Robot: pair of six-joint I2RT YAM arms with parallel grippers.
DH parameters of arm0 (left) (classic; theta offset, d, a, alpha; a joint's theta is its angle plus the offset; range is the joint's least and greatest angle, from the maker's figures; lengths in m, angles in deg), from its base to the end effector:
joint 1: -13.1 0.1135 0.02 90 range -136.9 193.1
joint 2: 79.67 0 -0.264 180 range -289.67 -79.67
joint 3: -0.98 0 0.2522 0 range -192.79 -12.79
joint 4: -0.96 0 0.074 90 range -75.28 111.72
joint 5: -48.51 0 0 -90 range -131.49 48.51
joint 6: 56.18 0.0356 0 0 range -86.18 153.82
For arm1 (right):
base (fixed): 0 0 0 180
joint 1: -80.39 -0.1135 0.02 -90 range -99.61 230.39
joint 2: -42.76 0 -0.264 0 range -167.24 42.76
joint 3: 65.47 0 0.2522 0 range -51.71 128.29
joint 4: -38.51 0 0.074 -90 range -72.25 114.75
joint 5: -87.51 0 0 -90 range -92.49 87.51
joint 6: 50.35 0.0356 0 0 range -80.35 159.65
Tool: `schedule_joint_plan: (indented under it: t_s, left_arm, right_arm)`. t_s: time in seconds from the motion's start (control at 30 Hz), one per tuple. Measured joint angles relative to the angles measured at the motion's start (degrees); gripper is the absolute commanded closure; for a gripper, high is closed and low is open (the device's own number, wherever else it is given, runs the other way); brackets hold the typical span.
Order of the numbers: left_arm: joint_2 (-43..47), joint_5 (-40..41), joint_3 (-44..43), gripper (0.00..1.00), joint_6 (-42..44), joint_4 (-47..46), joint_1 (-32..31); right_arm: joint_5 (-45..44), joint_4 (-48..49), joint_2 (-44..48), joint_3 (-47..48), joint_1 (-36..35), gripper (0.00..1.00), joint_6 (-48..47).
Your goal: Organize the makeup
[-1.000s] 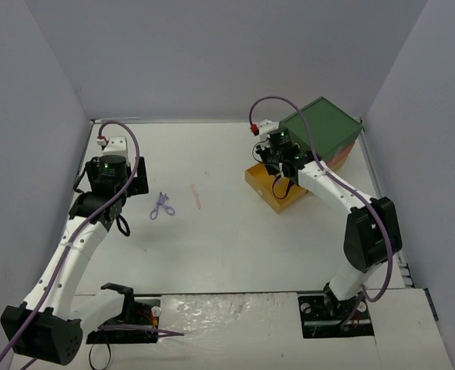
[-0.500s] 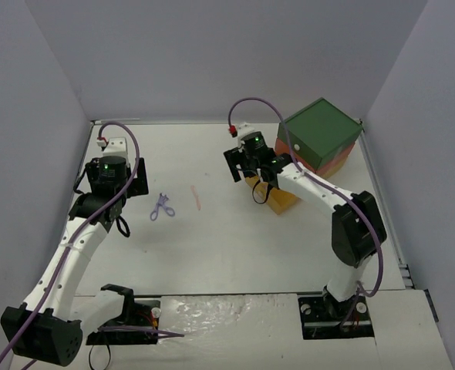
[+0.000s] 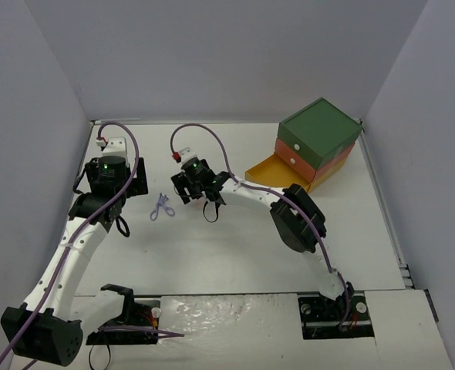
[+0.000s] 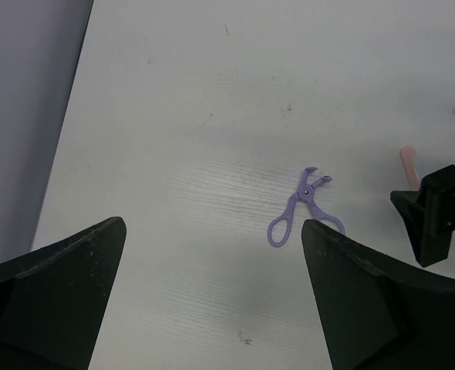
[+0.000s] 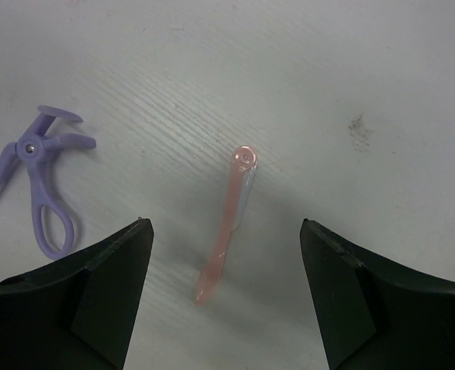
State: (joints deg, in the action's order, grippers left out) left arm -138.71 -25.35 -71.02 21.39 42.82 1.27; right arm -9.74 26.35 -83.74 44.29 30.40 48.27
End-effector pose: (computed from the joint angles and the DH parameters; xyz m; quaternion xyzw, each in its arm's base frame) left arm 0.2219 -0.0364 0.3442 -0.0758 0.8523 0.0124 0.5174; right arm 0.3341 0.3910 0.2002 -0.2735 0.8154 0.2008 0.4690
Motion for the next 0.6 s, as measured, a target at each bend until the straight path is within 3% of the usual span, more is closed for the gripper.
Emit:
schedule_joint_plan:
  t_s: [0.3,0.6]
  left_arm:
    - [0.0,0.0,0.0,0.03,0.0,0.0,0.0]
    - [0.0,-0.2,0.0,0.03,0.0,0.0,0.3]
  right_arm:
    - [-3.7,3.2,-5.7,0.9,-0.3,0.46,1.5]
    - [-4.4,8.8,-6.3,-1.0,-0.3,0.85,2.2]
